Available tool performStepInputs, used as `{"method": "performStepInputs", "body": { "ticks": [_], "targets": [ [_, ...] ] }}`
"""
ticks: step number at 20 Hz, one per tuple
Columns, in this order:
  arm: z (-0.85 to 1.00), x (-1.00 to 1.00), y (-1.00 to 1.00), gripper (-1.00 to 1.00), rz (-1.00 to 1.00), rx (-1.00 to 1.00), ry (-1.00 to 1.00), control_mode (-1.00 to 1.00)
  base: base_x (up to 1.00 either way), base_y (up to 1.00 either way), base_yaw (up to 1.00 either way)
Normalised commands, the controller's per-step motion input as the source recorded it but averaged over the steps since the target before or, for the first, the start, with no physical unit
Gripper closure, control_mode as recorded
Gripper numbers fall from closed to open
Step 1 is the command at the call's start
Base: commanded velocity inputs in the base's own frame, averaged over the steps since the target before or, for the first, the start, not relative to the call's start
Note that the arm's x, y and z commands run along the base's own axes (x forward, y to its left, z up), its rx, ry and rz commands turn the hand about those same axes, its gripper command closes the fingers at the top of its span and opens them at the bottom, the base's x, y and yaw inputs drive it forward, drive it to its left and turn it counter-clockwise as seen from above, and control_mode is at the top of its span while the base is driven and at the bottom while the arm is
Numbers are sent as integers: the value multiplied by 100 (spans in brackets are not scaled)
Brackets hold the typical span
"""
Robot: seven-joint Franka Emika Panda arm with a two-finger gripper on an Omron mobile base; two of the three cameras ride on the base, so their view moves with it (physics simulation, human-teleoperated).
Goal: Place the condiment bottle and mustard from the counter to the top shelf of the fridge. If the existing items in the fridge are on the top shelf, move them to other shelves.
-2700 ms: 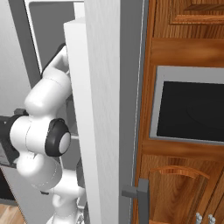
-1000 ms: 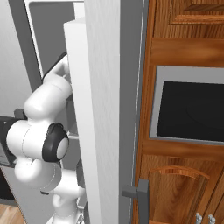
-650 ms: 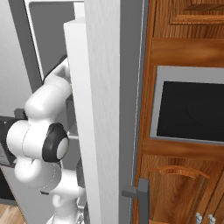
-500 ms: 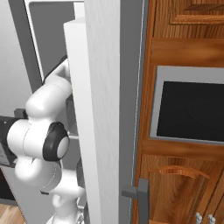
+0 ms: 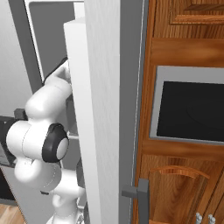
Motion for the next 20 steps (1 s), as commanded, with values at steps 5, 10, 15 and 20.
{"method": "performStepInputs", "body": {
  "ticks": [5,10,15,20],
  "targets": [
    [7,-71,0,-100,0,0,-3,-100,0,0,0],
    [46,-99,3,-100,0,0,0,-100,0,0,0],
    [51,-100,16,-100,0,0,3,-100,0,0,0],
    [9,-100,46,-100,1,0,15,-100,0,0,0]
  ]
}}
